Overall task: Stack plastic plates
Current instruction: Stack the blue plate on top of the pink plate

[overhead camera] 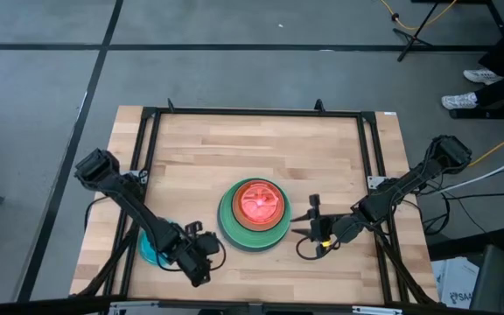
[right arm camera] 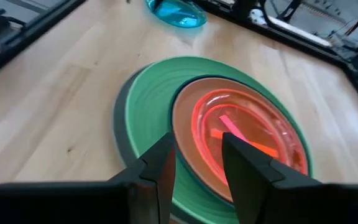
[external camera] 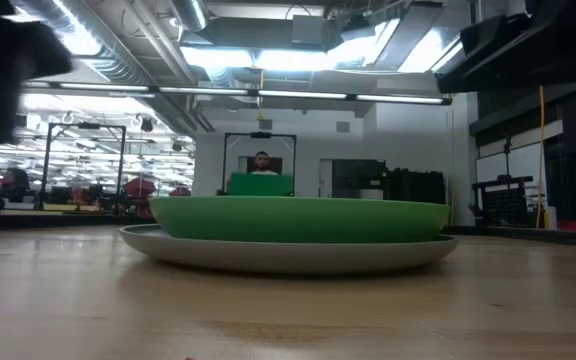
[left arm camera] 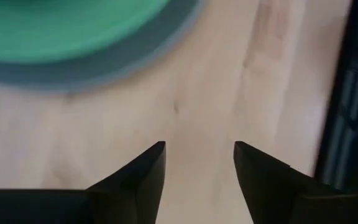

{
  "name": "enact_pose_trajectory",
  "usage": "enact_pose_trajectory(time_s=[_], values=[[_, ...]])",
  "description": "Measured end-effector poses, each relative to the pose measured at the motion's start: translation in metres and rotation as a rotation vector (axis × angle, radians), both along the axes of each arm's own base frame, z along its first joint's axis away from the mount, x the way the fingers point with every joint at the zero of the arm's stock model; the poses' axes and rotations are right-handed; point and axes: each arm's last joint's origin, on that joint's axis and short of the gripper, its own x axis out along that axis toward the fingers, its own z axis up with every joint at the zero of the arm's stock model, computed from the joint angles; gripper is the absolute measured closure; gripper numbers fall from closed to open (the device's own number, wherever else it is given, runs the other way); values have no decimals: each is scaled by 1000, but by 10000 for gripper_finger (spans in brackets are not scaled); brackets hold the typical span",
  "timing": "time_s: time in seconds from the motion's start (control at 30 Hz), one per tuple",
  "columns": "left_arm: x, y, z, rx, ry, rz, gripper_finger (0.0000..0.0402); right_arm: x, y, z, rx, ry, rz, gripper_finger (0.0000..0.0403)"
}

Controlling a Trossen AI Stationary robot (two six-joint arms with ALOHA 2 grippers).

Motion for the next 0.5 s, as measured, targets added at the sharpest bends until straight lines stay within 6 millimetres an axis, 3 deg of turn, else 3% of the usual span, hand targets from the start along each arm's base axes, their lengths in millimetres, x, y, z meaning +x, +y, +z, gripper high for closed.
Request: enact_pose_trajectory(time_s=[0.27, 0.5], values=[[-31, -23, -3, -106, 131, 171, 221, 0, -1, 1, -54, -19, -23, 279], [-58, -24, -9, -54, 288, 311, 221, 1, -1, 1, -72, -24, -24, 279]])
